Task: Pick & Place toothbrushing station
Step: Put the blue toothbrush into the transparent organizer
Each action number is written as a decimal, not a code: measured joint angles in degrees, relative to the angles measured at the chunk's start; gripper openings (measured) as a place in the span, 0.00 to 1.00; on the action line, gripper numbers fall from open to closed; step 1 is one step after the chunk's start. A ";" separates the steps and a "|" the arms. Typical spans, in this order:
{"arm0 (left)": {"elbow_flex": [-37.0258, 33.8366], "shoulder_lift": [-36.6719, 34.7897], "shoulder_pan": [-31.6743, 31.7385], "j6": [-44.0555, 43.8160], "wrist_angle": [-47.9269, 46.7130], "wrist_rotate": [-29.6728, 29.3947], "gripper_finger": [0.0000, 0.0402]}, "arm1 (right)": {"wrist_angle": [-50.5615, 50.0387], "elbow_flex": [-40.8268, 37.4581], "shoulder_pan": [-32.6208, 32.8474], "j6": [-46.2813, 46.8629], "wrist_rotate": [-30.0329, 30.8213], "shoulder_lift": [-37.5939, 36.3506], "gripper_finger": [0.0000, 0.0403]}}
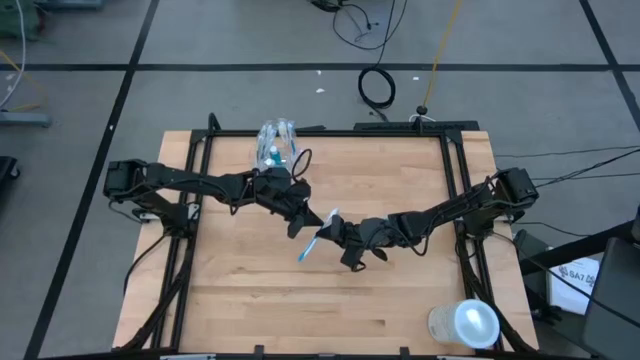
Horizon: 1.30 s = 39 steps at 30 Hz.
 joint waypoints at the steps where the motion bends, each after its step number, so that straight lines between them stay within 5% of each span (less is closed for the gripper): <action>1: -0.04 -0.32 0.27 0.19 -0.16 -0.21 0.02 | 0.44 0.00 0.00 0.80 1.68 0.00 0.07; 7: -0.07 -3.83 1.99 1.68 -1.46 -1.45 0.01 | 1.17 0.21 0.15 5.11 11.89 -0.10 0.07; 16: -0.07 -9.19 4.83 4.61 -7.77 -8.69 0.01 | 3.38 0.09 0.16 12.45 13.11 -0.07 0.13; 26: -0.07 -9.51 5.83 2.65 -10.80 -6.49 0.01 | 4.82 0.09 0.11 15.07 13.23 -0.07 0.32; 33: -0.07 -9.49 4.05 1.20 -11.52 -3.97 0.08 | 4.51 0.09 0.09 13.51 13.18 -0.07 0.31; 39: -0.07 -9.47 2.57 9.44 -11.43 -2.67 0.12 | 4.42 0.09 0.09 13.88 13.03 -0.07 0.28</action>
